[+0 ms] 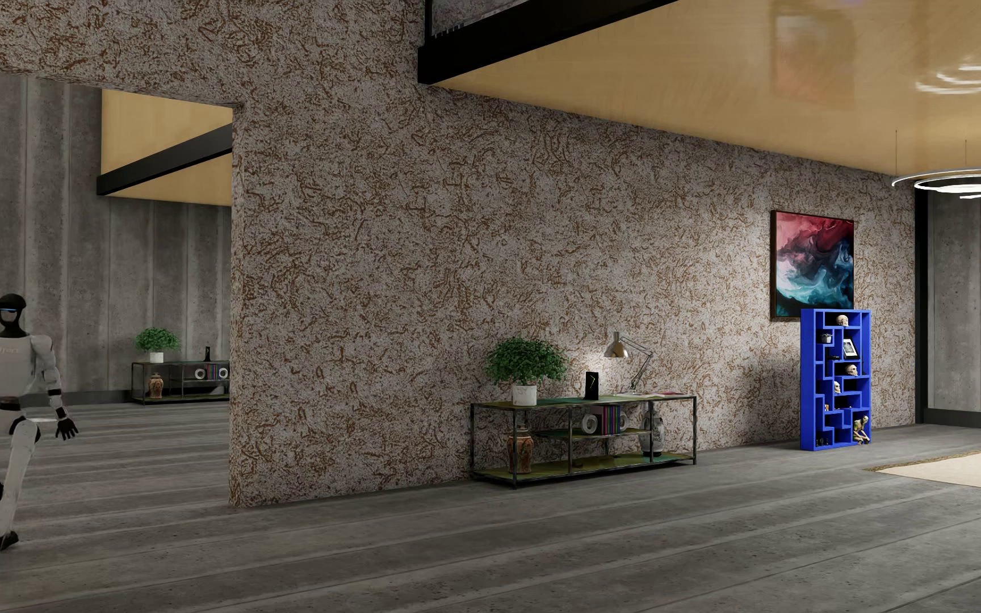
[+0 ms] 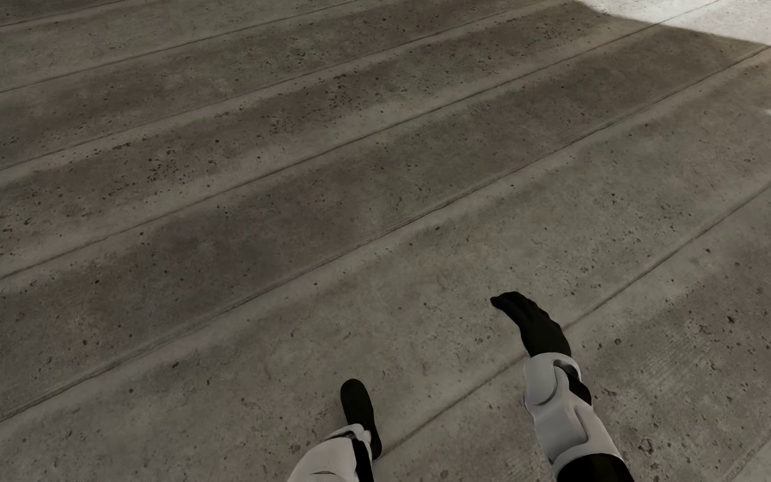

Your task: Move towards blue shelves

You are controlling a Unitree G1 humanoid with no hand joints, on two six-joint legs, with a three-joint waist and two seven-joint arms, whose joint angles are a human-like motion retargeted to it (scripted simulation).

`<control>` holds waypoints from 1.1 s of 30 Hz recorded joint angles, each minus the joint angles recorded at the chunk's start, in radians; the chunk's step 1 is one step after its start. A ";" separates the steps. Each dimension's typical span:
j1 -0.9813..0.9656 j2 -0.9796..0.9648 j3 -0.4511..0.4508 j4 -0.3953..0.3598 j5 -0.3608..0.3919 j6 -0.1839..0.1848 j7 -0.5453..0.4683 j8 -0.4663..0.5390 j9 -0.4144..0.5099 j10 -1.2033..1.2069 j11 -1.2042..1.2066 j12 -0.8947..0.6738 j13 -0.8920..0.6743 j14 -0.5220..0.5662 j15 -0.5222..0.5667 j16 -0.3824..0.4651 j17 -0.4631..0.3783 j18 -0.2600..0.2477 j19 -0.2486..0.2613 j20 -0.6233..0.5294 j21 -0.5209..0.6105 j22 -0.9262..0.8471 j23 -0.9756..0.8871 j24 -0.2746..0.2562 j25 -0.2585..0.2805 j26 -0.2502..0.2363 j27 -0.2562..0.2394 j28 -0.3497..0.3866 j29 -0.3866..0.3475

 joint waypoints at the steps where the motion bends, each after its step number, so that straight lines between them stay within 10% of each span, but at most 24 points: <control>1: 0.007 0.038 0.007 -0.007 -0.019 -0.011 0.019 -0.016 0.003 0.069 0.040 -0.004 0.035 0.051 0.040 -0.011 -0.004 0.076 0.011 0.023 -0.007 -0.017 -0.010 0.012 0.016 -0.009 0.017 -0.024 0.005; 5: 0.094 -0.088 0.025 -0.106 -0.217 -0.097 0.027 -0.030 0.023 0.298 0.631 -0.112 0.167 -0.022 0.421 -0.137 -0.037 0.197 -0.040 0.157 0.035 -0.122 0.165 0.005 -0.086 0.103 0.129 0.218 0.149; 8: 0.256 -0.393 -0.010 -0.254 -0.282 -0.144 -0.050 0.078 0.034 0.229 1.029 -0.373 0.272 -0.099 0.363 -0.201 -0.041 0.183 -0.116 0.176 0.020 -0.114 0.317 -0.092 -0.144 0.185 0.214 0.392 0.311; 14: 0.560 -0.756 -0.101 -0.408 -0.312 -0.169 -0.316 0.140 0.023 0.097 0.583 -0.842 0.586 -0.225 0.399 -0.107 0.030 0.165 -0.136 -0.240 -0.144 -0.225 0.191 -0.113 -0.087 -0.175 0.126 0.362 0.286; 16: 0.640 -0.721 -0.112 -0.422 -0.228 -0.176 -0.356 0.167 0.019 0.072 0.055 -0.913 0.625 -0.276 0.429 -0.050 0.063 0.163 -0.072 -0.340 -0.161 -0.348 0.164 -0.079 -0.087 -0.204 0.116 0.362 0.262; 18: 0.729 -0.713 -0.111 -0.423 -0.133 -0.177 -0.354 0.215 0.021 0.065 -0.197 -0.892 0.632 -0.326 0.363 -0.021 0.068 0.156 0.095 -0.354 -0.156 -0.479 0.147 -0.091 -0.104 -0.203 0.111 0.378 0.275; 22: 0.887 -0.701 -0.126 -0.399 -0.034 -0.158 -0.303 0.236 0.008 0.150 0.090 -0.729 0.607 -0.250 0.510 0.004 0.087 0.132 -0.083 -0.314 -0.220 -0.491 0.112 -0.193 -0.111 -0.088 0.136 0.376 0.203; 24: 0.835 -0.697 -0.140 -0.349 -0.059 -0.126 -0.299 0.166 0.004 0.388 0.250 -0.690 0.622 -0.081 0.391 0.007 0.125 0.102 -0.124 -0.318 -0.289 -0.296 0.094 -0.161 -0.037 0.010 0.132 0.333 0.123; 26: 0.648 -0.656 -0.144 -0.250 -0.074 -0.089 -0.263 0.098 0.006 0.787 0.308 -0.676 0.580 0.109 0.286 0.003 0.127 -0.123 -0.122 -0.292 -0.287 -0.012 0.163 -0.107 -0.024 0.155 0.168 0.222 0.103; 27: 0.543 -0.621 -0.139 -0.190 -0.078 -0.070 -0.248 0.070 0.006 0.940 0.307 -0.657 0.532 0.117 0.247 0.019 0.101 -0.106 -0.114 -0.312 -0.250 0.092 0.218 -0.057 -0.065 0.182 0.188 0.132 0.136; 30: 0.252 -0.496 -0.096 -0.047 -0.072 -0.026 -0.206 0.033 0.005 1.120 0.248 -0.492 0.354 0.005 0.171 0.140 0.007 -0.032 -0.094 -0.410 -0.088 0.083 0.336 0.106 -0.241 -0.024 0.211 0.062 0.253; 33: 0.040 -0.365 -0.040 0.023 -0.051 -0.006 -0.161 0.006 0.002 0.913 0.167 -0.274 0.220 -0.037 0.113 0.133 -0.036 -0.003 -0.076 -0.159 -0.060 -0.049 0.322 -0.101 -0.236 -0.042 0.128 0.185 0.202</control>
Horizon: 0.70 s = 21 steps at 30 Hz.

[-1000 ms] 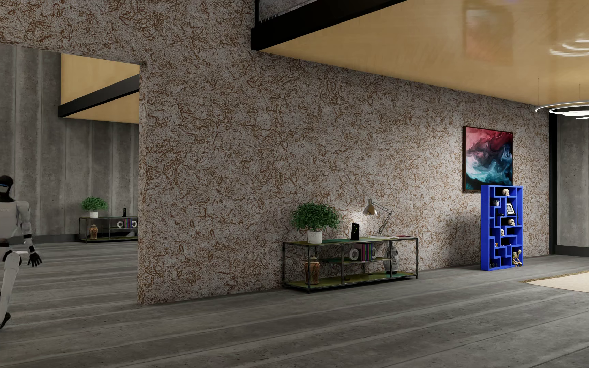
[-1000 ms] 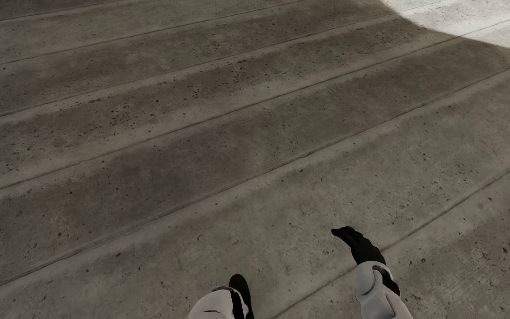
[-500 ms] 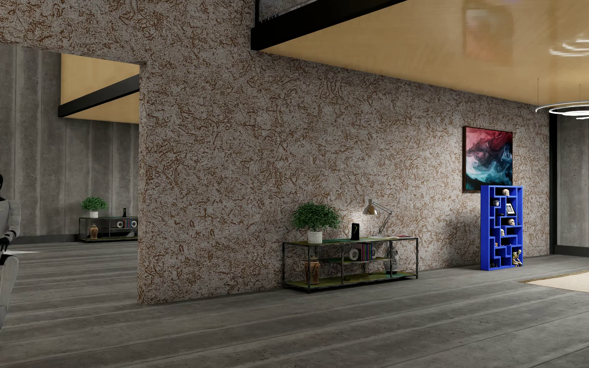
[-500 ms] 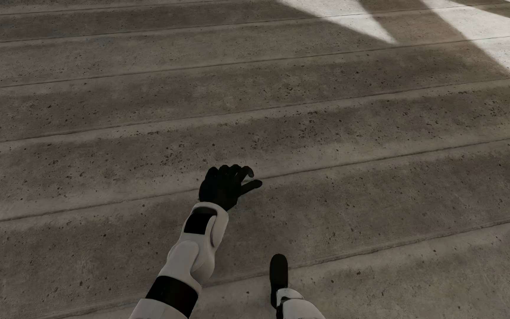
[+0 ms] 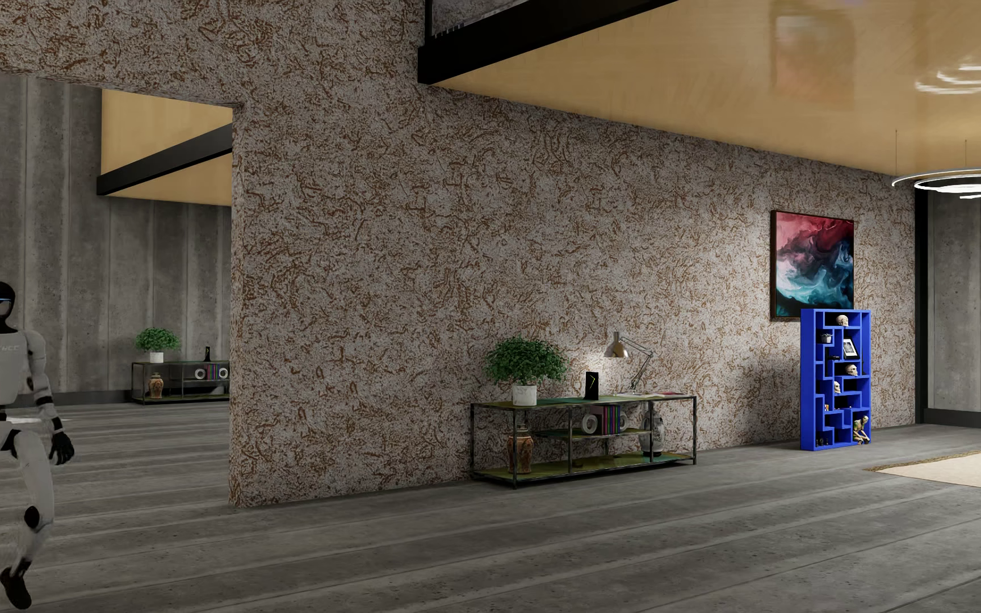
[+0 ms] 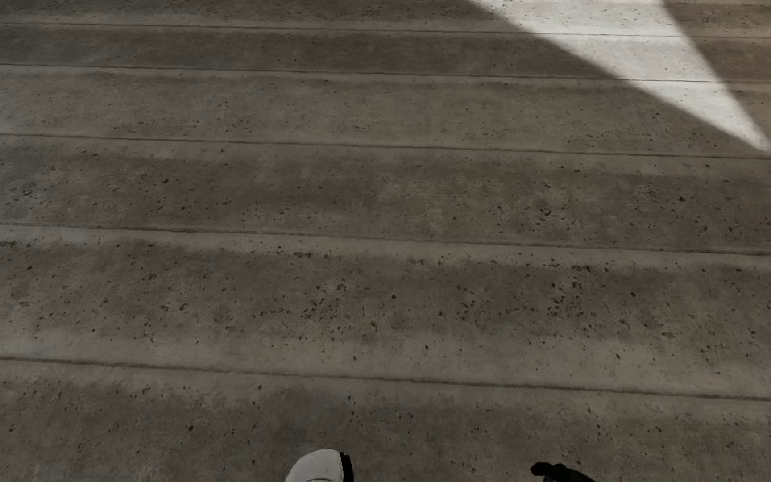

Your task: Move towards blue shelves

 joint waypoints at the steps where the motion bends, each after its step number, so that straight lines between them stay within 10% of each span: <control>1: -0.037 0.043 0.014 0.013 0.006 0.005 0.036 -0.014 -0.002 -0.158 -0.031 0.048 -0.035 0.003 -0.019 -0.016 -0.009 0.019 0.008 0.077 -0.014 -0.024 -0.030 -0.081 0.034 0.024 -0.023 0.019 -0.024; 3: -0.033 0.132 0.030 -0.022 0.022 0.012 0.115 -0.049 -0.006 -0.627 -0.104 0.102 -0.097 0.041 -0.048 -0.042 -0.027 0.014 0.027 0.143 -0.032 -0.046 -0.091 -0.139 0.097 0.101 -0.050 0.058 -0.053; 6: -0.040 0.278 0.035 -0.097 0.062 0.016 0.154 -0.105 -0.011 -1.025 -0.204 0.139 -0.169 -0.031 -0.090 -0.080 -0.042 -0.096 0.061 0.127 -0.018 -0.052 -0.146 -0.092 0.112 0.150 -0.051 0.060 -0.060; 7: -0.024 0.321 0.031 -0.084 0.071 0.016 0.234 -0.133 -0.012 -0.969 -0.195 0.142 -0.172 -0.005 -0.115 -0.085 -0.041 -0.078 0.073 0.113 -0.019 -0.050 -0.156 -0.054 0.117 0.138 -0.054 0.030 -0.063; 10: 0.038 0.404 0.052 -0.055 0.034 -0.019 0.325 -0.132 -0.010 -0.793 -0.072 0.149 -0.136 0.051 -0.014 -0.175 -0.019 0.203 0.081 0.195 0.016 -0.116 -0.158 -0.034 0.095 0.134 -0.067 0.007 -0.047; 14: 0.151 0.134 0.047 -0.161 -0.131 -0.088 0.284 0.002 -0.006 -0.686 0.639 0.045 0.011 -0.038 0.364 -0.291 0.021 0.227 0.045 0.292 -0.026 -0.102 -0.138 -0.059 0.104 0.191 -0.039 0.115 -0.019; 15: 0.202 0.037 0.036 -0.208 -0.139 -0.100 0.260 0.068 -0.005 -0.703 0.777 -0.007 0.047 -0.063 0.302 -0.289 0.027 0.227 0.042 0.272 -0.038 -0.073 -0.124 -0.034 0.106 0.191 -0.021 0.130 -0.001; 21: 0.493 -0.359 -0.055 -0.423 -0.270 -0.130 -0.079 0.133 -0.015 -0.825 0.666 -0.334 0.271 -0.165 0.232 -0.166 0.095 0.222 -0.103 0.047 -0.145 -0.162 -0.100 0.088 0.134 -0.091 0.026 0.104 0.015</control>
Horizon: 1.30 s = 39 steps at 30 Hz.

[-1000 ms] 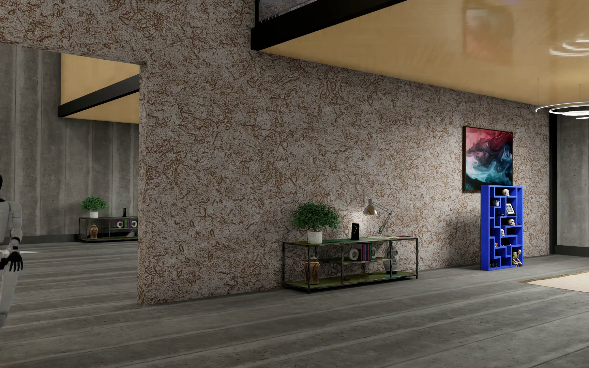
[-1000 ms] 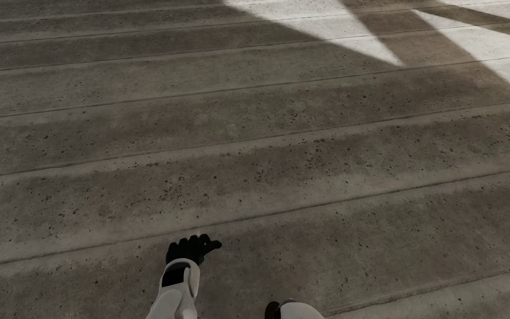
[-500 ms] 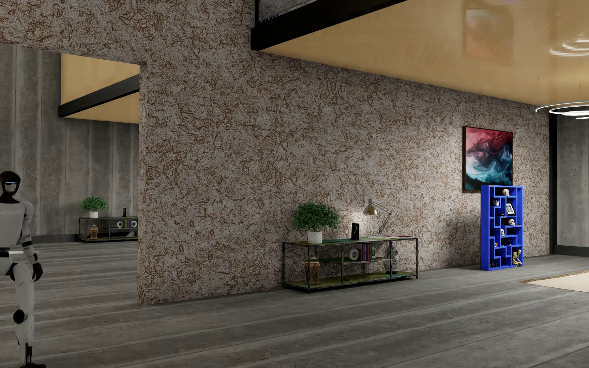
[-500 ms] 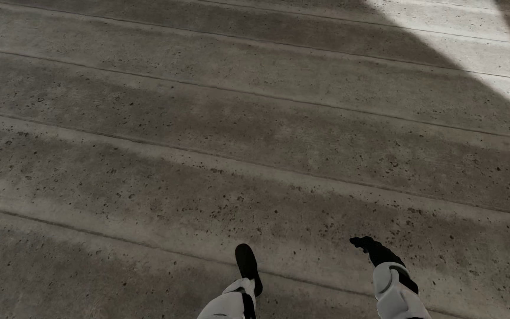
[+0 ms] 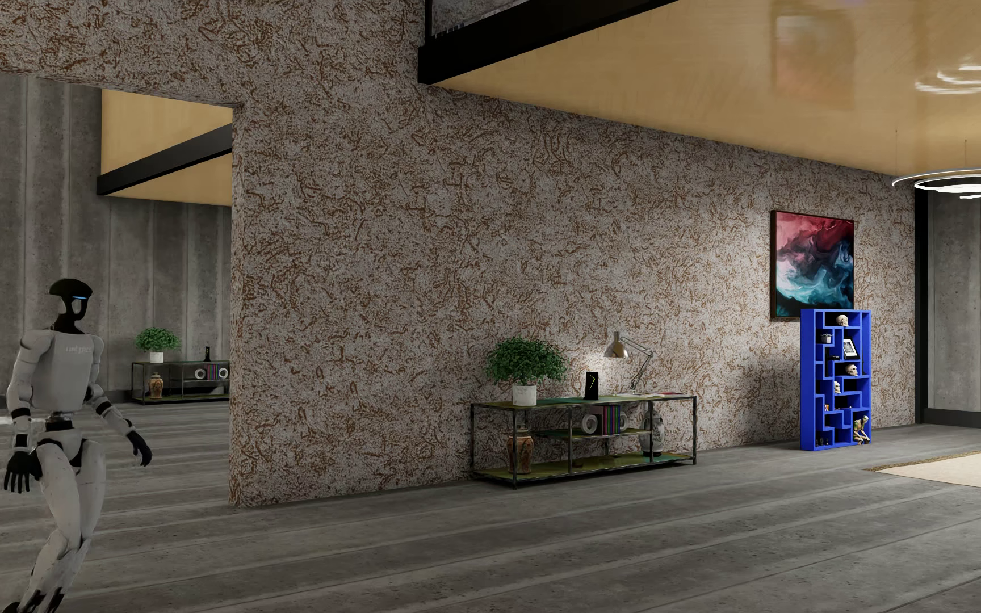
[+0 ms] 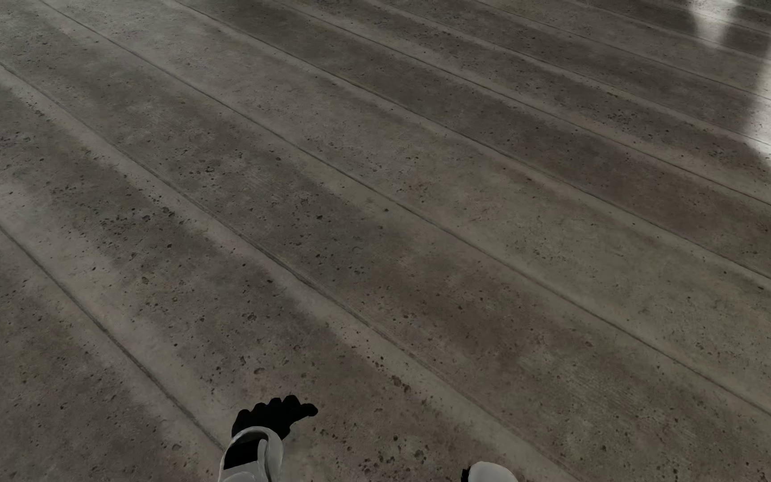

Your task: Move towards blue shelves

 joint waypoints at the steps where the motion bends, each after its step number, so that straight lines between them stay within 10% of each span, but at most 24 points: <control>1: 0.035 -0.024 -0.009 -0.017 0.011 -0.006 -0.058 -0.028 0.000 -0.005 -0.176 -0.046 0.028 -0.023 0.020 0.028 0.014 -0.001 0.002 -0.036 -0.003 -0.058 -0.003 0.004 0.000 -0.032 -0.007 -0.006 -0.002; 6: 0.209 -0.012 -0.008 -0.037 0.310 -0.020 -0.166 0.088 0.011 -0.032 -1.041 -0.101 0.058 -0.109 0.046 0.127 0.020 -0.003 0.264 -0.088 0.016 -0.284 -0.023 -0.077 -0.038 -0.028 -0.010 0.049 0.050; 10: 0.323 -0.020 -0.036 -0.024 0.362 0.009 -0.191 0.148 0.010 0.113 -0.714 -0.097 0.080 0.011 0.162 0.117 0.036 -0.005 0.132 -0.106 -0.101 -0.044 -0.095 -0.156 0.027 0.095 -0.007 -0.002 -0.053; 11: 0.305 -0.025 -0.045 -0.014 0.332 0.024 -0.196 0.103 0.010 0.222 -0.618 -0.097 0.090 0.102 0.093 0.107 0.048 -0.037 0.103 -0.128 -0.137 0.062 -0.104 -0.119 0.061 0.145 -0.004 -0.030 -0.081; 13: 0.161 0.000 -0.063 0.037 0.275 0.054 -0.165 0.017 0.012 0.581 -0.506 -0.072 0.071 0.259 -0.045 0.099 0.061 -0.344 0.084 -0.183 -0.169 0.235 -0.070 -0.019 0.104 0.213 0.022 -0.106 -0.095; 14: 0.062 0.036 -0.066 0.099 0.249 0.068 -0.121 -0.025 0.012 0.750 -0.496 -0.041 0.044 0.344 -0.092 0.101 0.050 -0.387 0.085 -0.199 -0.153 0.269 -0.035 0.020 0.090 0.214 0.044 -0.127 -0.078; 16: -0.143 0.128 -0.046 0.242 0.216 0.097 -0.046 -0.096 0.013 0.962 -0.519 0.061 -0.030 0.251 -0.158 0.099 0.010 -0.302 0.094 -0.160 -0.081 0.232 0.031 0.024 0.025 0.206 0.057 -0.083 -0.031; 19: -0.398 0.284 0.019 0.370 0.220 0.126 0.022 -0.167 0.013 0.953 -0.613 0.260 -0.148 0.197 -0.219 0.097 -0.060 -0.252 0.106 -0.005 0.044 0.090 0.076 -0.145 -0.080 0.200 0.006 0.010 -0.008; 23: -0.554 0.454 0.078 0.390 0.238 0.137 0.167 -0.249 0.011 0.343 -0.722 0.368 -0.332 0.207 -0.301 0.082 -0.139 -0.219 0.131 0.073 0.094 0.077 0.026 -0.280 -0.043 0.246 -0.052 0.008 -0.060; 27: -0.568 0.651 0.097 0.237 0.282 0.123 0.052 -0.307 0.013 -0.185 -0.856 0.391 -0.474 0.182 -0.348 0.098 -0.168 -0.276 0.173 -0.001 0.100 0.166 -0.025 -0.109 0.030 0.221 -0.044 -0.122 -0.109; 31: -0.536 0.772 0.116 0.213 0.215 0.075 0.101 -0.310 0.022 0.100 -0.694 0.370 -0.439 0.317 -0.204 0.034 -0.160 -0.104 0.184 0.076 0.155 0.136 -0.085 -0.018 0.055 0.183 -0.070 -0.134 -0.133; 34: -0.439 0.580 0.092 0.150 0.055 0.009 0.117 -0.216 0.037 0.198 -0.145 0.290 -0.350 0.169 0.112 -0.043 -0.130 -0.085 0.136 0.122 0.186 0.159 -0.112 -0.038 0.009 0.208 -0.027 -0.077 -0.097; 39: -0.121 0.098 0.018 0.070 0.084 -0.023 0.043 0.045 0.038 0.053 0.211 0.001 -0.156 0.048 0.033 0.003 -0.060 -0.119 0.094 -0.134 0.109 0.203 -0.121 0.159 0.074 0.077 -0.007 -0.098 0.002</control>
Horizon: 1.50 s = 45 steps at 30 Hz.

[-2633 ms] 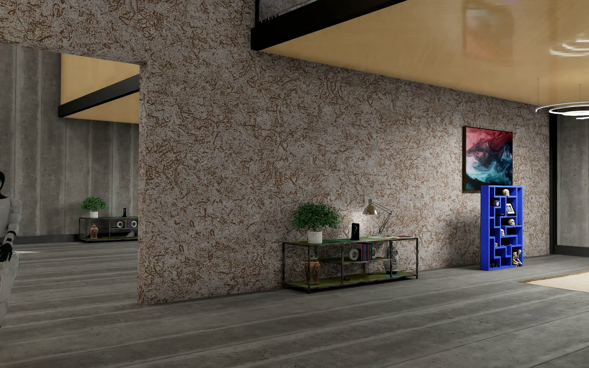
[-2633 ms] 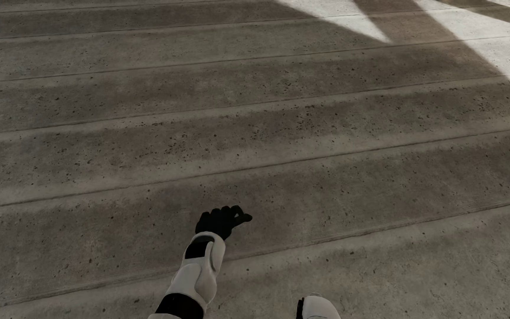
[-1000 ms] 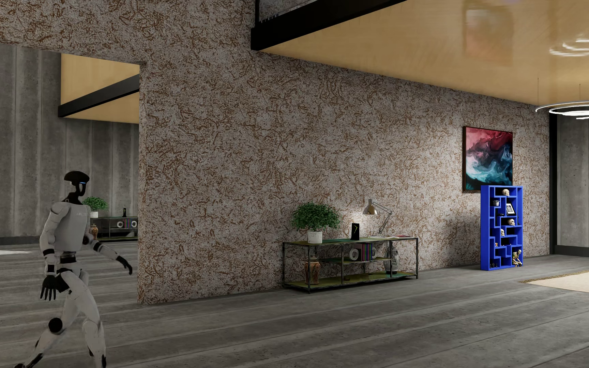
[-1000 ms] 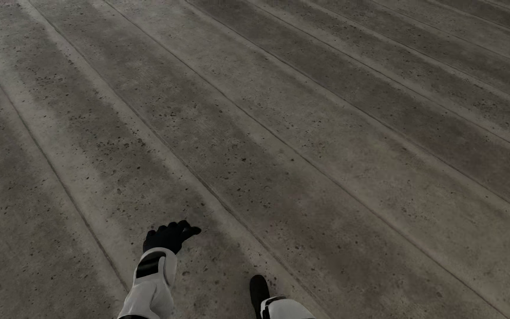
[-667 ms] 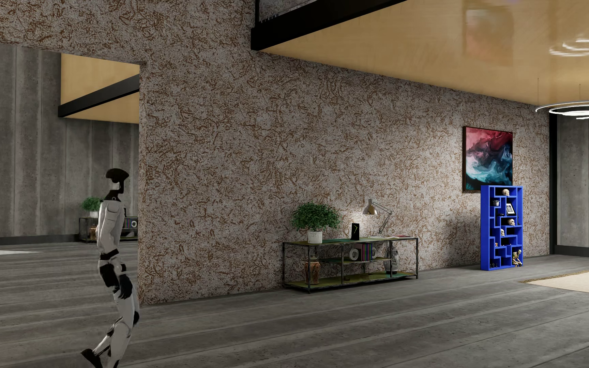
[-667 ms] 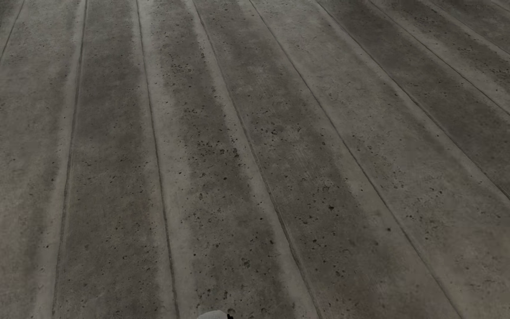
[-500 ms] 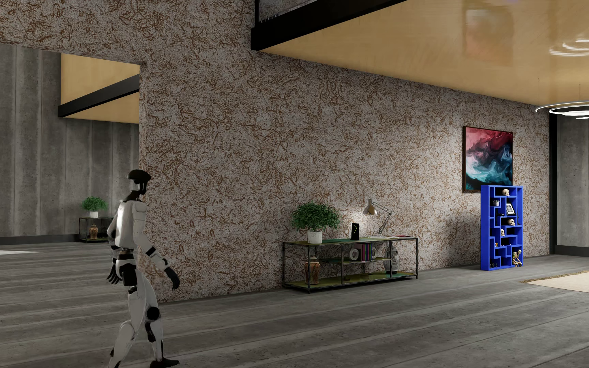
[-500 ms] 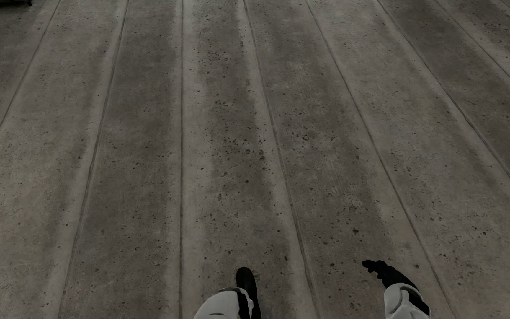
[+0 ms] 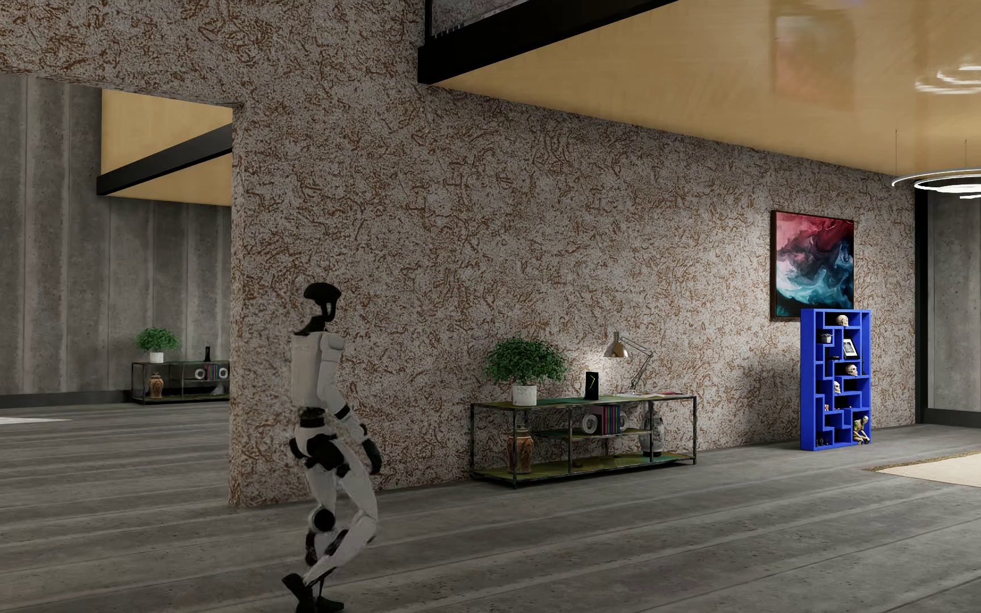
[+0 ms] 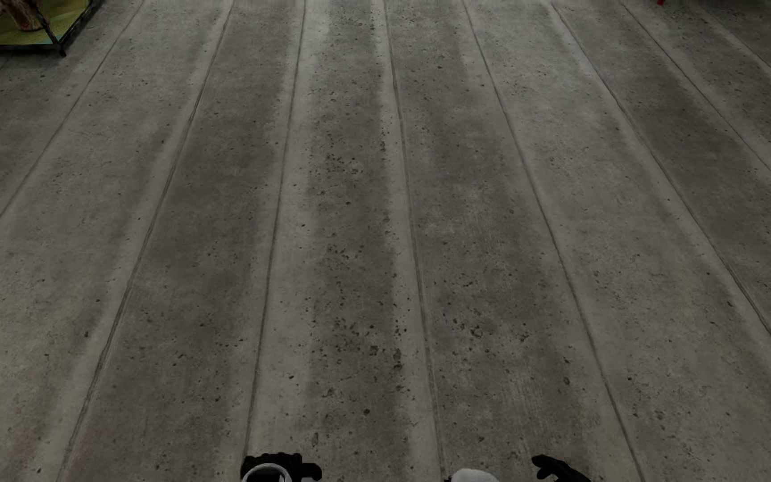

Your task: Move towards blue shelves

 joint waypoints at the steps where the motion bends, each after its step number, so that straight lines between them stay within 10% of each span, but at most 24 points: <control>1: 0.051 -0.071 -0.015 -0.007 -0.007 0.001 -0.019 0.010 0.000 -0.018 -0.060 -0.056 0.033 -0.027 0.000 0.002 0.002 -0.007 -0.021 -0.018 -0.015 -0.034 0.006 -0.023 0.005 -0.030 -0.002 0.019 0.023; 6: 0.282 -0.139 -0.053 -0.030 0.043 -0.001 -0.070 0.009 0.004 -0.121 -1.050 -0.217 0.136 -0.156 0.041 0.046 0.037 -0.032 0.008 -0.058 -0.071 -0.247 0.112 -0.264 -0.030 -0.070 0.034 0.136 0.005; 7: 0.317 -0.142 -0.055 -0.028 0.084 0.000 -0.065 0.040 0.007 -0.120 -1.200 -0.217 0.149 -0.188 0.000 0.063 0.040 -0.037 0.079 -0.072 -0.056 -0.282 0.136 -0.296 -0.061 -0.058 0.032 0.150 0.024; 10: 0.436 -0.174 -0.062 0.005 0.139 0.013 -0.010 -0.063 0.015 -0.080 -1.055 -0.138 0.176 -0.251 -0.005 0.111 0.052 -0.079 0.037 -0.082 -0.045 -0.333 0.162 -0.363 -0.138 -0.003 0.014 0.169 0.100; 13: 0.476 -0.145 -0.088 0.066 0.114 0.050 -0.011 -0.155 0.000 0.106 -0.836 -0.035 0.258 -0.038 0.062 0.116 0.141 -0.074 -0.107 -0.101 -0.211 -0.219 0.059 -0.309 -0.069 0.075 0.042 0.123 -0.042; 16: 0.247 -0.077 -0.075 0.205 0.142 0.109 -0.008 -0.194 -0.002 0.675 -0.702 0.094 0.236 0.262 -0.129 0.081 0.167 -0.204 -0.090 -0.034 -0.288 -0.005 0.111 -0.272 0.012 0.189 0.112 0.025 -0.107; 18: 0.027 0.039 -0.049 0.259 0.162 0.142 -0.072 -0.218 -0.005 0.937 -0.742 0.145 0.163 0.183 -0.195 0.109 0.123 -0.162 -0.071 -0.089 -0.199 0.099 0.191 -0.186 -0.076 0.131 0.135 -0.130 -0.023; 20: -0.163 0.163 -0.011 0.294 0.181 0.157 -0.102 -0.219 -0.012 1.004 -0.816 0.223 0.082 0.176 -0.234 0.155 0.066 -0.148 -0.053 -0.125 -0.087 0.070 0.222 -0.083 -0.189 0.011 0.058 -0.167 0.030; 26: -0.405 0.499 0.087 0.256 0.222 0.156 -0.057 -0.234 -0.028 0.111 -1.008 0.395 -0.177 0.220 -0.373 -0.012 -0.019 -0.116 0.007 0.285 -0.011 -0.135 0.095 -0.356 -0.089 0.056 -0.089 0.027 -0.049; 28: -0.394 0.618 0.095 0.149 0.245 0.148 -0.097 -0.269 -0.030 -0.274 -1.086 0.362 -0.232 0.173 -0.393 -0.013 -0.041 -0.201 0.024 0.277 -0.004 -0.115 0.057 -0.302 -0.053 0.072 -0.087 0.003 -0.093; 32: -0.427 0.755 0.112 0.150 0.210 0.106 0.071 -0.278 -0.021 0.011 -0.957 0.246 -0.286 0.308 -0.300 0.025 -0.050 0.047 0.037 0.242 0.064 -0.033 0.095 -0.069 -0.055 0.042 -0.022 -0.107 -0.057; 36: -0.310 0.491 0.097 0.129 -0.029 0.020 0.160 -0.181 -0.004 0.217 -0.232 0.158 -0.223 0.094 0.087 -0.044 -0.035 0.065 0.044 0.351 0.160 -0.035 0.072 -0.104 -0.125 0.104 0.002 0.025 0.016; 39: -0.116 0.142 0.038 0.049 -0.061 -0.007 0.126 -0.044 0.001 0.089 0.038 0.008 -0.054 0.041 -0.003 -0.025 0.003 0.046 -0.012 0.207 0.057 0.000 -0.041 -0.010 -0.008 0.034 -0.040 0.071 -0.068; 42: 0.057 -0.101 -0.023 -0.009 -0.042 -0.005 0.046 0.005 -0.009 -0.035 -0.134 -0.141 0.081 -0.003 0.003 -0.012 0.023 0.035 -0.020 0.122 -0.026 -0.081 -0.051 -0.061 0.058 -0.113 -0.015 0.115 -0.081; 45: 0.216 -0.129 -0.058 -0.055 -0.016 -0.011 -0.019 -0.063 -0.016 -0.111 -0.749 -0.262 0.160 -0.086 0.046 0.046 0.024 0.026 -0.018 0.023 -0.051 -0.203 0.038 -0.114 0.038 -0.149 0.037 0.147 -0.066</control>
